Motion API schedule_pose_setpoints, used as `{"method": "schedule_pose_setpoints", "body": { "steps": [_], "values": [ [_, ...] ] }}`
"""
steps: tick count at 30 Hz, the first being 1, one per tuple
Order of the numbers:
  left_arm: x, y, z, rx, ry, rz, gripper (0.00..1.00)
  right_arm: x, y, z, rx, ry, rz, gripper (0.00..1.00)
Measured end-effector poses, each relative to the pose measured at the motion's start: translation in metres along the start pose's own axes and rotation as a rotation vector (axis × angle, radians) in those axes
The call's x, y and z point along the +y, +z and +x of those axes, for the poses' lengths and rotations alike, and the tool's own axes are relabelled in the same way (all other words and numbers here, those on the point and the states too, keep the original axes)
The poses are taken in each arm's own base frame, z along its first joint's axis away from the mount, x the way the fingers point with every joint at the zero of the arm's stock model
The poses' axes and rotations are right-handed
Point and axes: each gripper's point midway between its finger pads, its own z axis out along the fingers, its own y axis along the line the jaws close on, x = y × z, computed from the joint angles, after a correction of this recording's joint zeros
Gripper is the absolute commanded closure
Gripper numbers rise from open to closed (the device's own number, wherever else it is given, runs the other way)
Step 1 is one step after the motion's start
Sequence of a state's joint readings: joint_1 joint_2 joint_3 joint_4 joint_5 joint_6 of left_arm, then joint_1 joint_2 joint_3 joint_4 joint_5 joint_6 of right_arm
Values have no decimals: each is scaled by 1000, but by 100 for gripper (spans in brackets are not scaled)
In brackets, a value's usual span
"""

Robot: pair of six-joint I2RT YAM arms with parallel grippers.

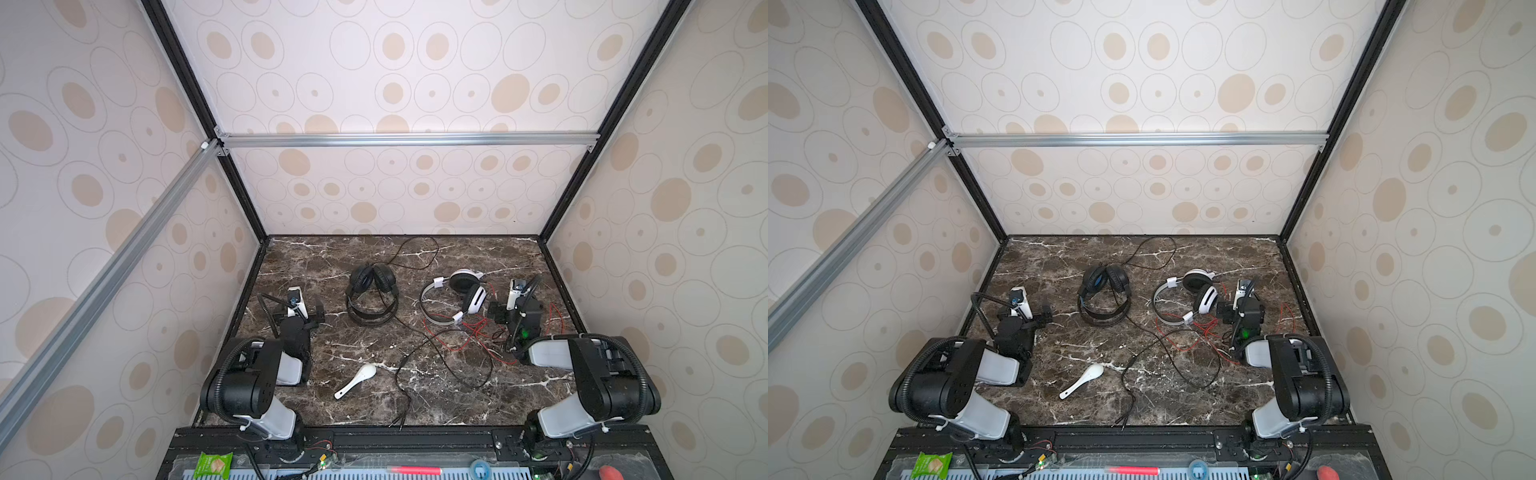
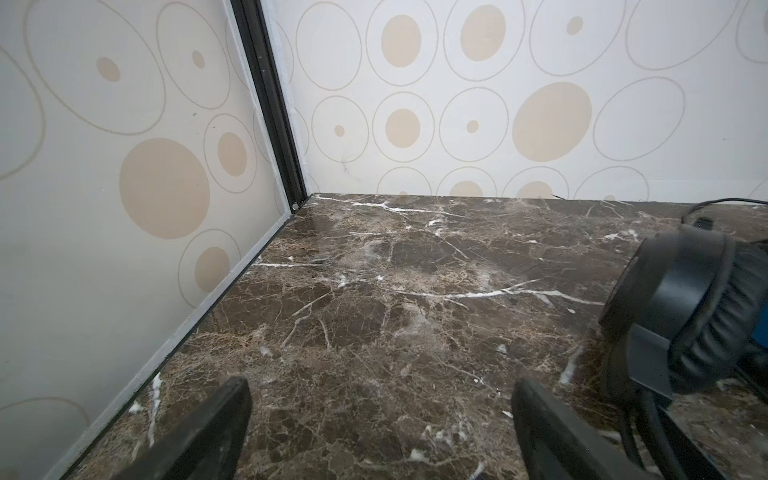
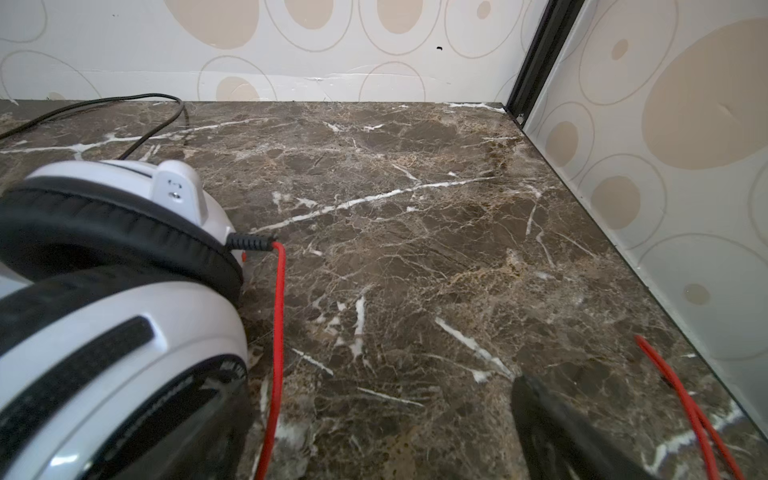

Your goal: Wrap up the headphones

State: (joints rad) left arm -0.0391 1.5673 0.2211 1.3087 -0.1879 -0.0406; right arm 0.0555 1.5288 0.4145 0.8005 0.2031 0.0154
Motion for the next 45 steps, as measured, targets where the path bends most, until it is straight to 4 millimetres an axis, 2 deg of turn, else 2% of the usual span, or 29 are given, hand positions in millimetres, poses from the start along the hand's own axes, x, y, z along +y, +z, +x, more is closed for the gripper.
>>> {"method": "schedule_pose_setpoints", "body": {
  "steps": [45],
  "values": [
    [0, 0, 0, 0, 0, 0, 2, 0, 0, 0, 0, 2, 0, 0]
  ]
}}
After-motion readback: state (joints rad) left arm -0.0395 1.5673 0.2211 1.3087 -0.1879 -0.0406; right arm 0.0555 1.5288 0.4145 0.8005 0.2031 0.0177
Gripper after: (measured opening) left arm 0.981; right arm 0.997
